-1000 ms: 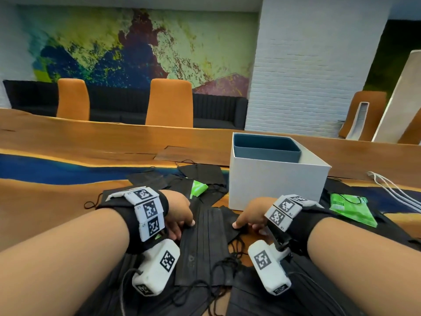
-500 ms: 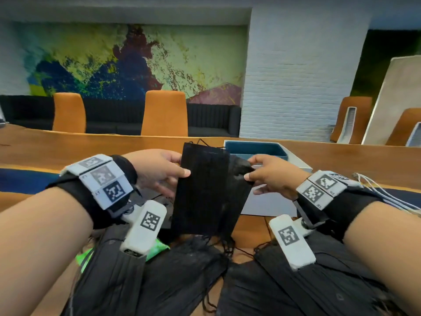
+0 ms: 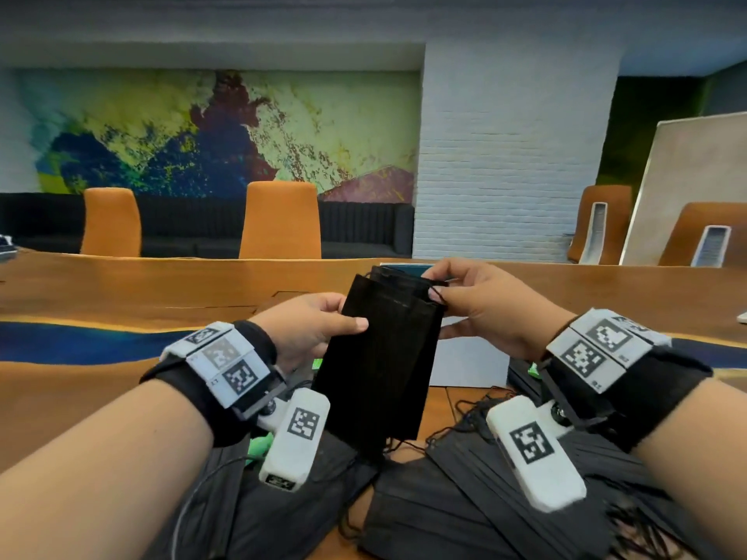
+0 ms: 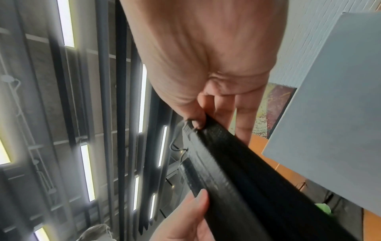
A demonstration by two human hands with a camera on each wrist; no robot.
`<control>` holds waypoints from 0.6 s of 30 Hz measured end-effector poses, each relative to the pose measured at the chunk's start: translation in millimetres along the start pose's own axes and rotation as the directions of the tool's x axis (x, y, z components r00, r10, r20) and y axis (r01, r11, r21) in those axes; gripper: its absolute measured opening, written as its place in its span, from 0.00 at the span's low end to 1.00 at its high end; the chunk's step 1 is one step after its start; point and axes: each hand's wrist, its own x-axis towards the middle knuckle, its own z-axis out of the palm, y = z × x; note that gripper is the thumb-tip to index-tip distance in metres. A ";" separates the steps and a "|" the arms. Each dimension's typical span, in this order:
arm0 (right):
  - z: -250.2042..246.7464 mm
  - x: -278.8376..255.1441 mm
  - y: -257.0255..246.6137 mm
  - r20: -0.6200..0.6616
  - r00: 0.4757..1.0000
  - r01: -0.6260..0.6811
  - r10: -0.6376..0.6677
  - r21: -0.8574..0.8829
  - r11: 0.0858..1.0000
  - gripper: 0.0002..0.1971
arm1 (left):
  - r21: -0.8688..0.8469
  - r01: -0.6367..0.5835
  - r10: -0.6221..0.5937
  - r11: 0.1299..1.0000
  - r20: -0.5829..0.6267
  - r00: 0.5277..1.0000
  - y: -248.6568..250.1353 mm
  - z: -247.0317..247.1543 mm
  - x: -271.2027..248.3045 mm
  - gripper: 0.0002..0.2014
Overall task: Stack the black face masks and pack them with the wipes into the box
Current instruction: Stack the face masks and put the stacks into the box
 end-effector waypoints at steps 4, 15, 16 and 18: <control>2.2 -2.3 7.6 -0.009 0.999 -0.047 0.048 0.079 0.996 0.11 | -0.061 0.004 -0.005 0.998 -0.006 1.000 -6.4 7.0 1.8 0.12; 21.5 -3.5 33.2 0.034 0.986 -0.168 0.165 0.152 0.974 0.27 | -0.242 -0.206 0.174 0.948 -0.148 0.974 1.5 17.3 2.8 0.07; 24.8 -3.7 35.5 0.044 0.984 -0.176 0.172 0.082 0.981 0.24 | -0.256 -0.233 0.196 0.938 -0.161 0.967 3.7 18.4 1.1 0.07; 32.2 -3.1 39.1 0.044 0.985 -0.167 0.166 0.024 0.986 0.18 | -0.281 -0.264 0.218 0.923 -0.186 0.958 7.0 20.1 -1.5 0.08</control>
